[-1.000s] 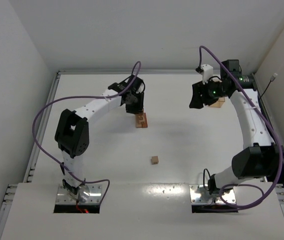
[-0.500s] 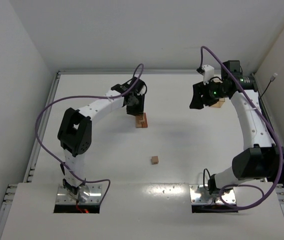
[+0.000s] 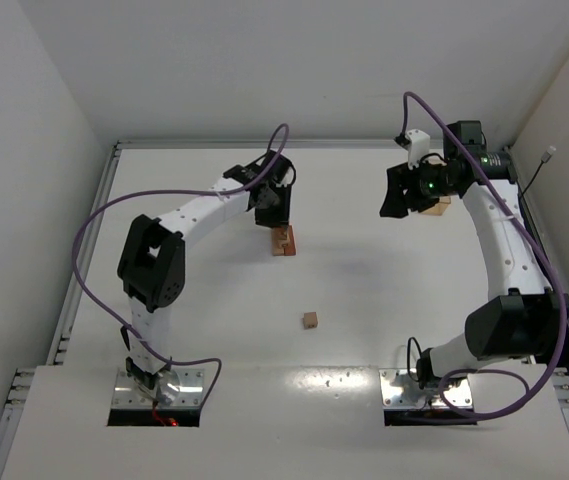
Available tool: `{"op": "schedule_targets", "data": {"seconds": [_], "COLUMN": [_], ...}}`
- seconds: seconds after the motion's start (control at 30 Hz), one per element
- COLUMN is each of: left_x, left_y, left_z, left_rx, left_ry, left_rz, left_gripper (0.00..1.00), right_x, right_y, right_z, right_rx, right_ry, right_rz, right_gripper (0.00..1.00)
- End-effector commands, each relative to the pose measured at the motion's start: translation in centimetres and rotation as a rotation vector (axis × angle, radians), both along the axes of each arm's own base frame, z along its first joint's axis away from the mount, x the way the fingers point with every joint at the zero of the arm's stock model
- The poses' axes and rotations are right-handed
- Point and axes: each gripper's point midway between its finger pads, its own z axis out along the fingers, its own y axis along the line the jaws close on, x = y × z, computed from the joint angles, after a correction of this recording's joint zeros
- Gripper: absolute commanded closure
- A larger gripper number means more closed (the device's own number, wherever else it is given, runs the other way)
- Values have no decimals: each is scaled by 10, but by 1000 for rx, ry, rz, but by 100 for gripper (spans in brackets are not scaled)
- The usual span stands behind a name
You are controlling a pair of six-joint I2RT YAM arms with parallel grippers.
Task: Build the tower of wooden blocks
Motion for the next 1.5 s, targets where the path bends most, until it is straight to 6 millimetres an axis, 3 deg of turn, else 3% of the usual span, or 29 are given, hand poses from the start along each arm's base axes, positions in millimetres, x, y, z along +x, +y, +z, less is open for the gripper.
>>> {"op": "schedule_targets", "data": {"seconds": [0.0, 0.53, 0.77, 0.8, 1.17, 1.3, 1.37, 1.47], "left_x": [10, 13, 9, 9, 5, 6, 7, 7], "left_y": [-9, -13, -14, -14, -11, -10, -11, -11], "left_z": [8, 4, -2, -2, -2, 6, 7, 11], "left_rx": [-18, -21, -26, -26, -26, -29, -34, -39], "left_ry": [-31, -28, -14, -14, -13, -32, -40, -48], "left_rz": [10, -3, -22, -22, -22, -17, -17, -17], "left_gripper": [100, 100, 76, 69, 64, 63, 53, 45], "right_x": [5, 11, 12, 12, 12, 10, 10, 10], "right_y": [1, -2, -2, -2, -1, 0, 0, 2], "right_z": [11, 4, 7, 7, 7, 4, 4, 5], "right_rx": [17, 33, 33, 33, 40, 48, 48, 56], "right_ry": [-54, -27, -36, -36, -36, -25, -25, -25], "right_rz": [-5, -14, -14, -14, -9, -4, -4, 1], "right_gripper": [43, 43, 43, 43, 43, 43, 43, 43]}}
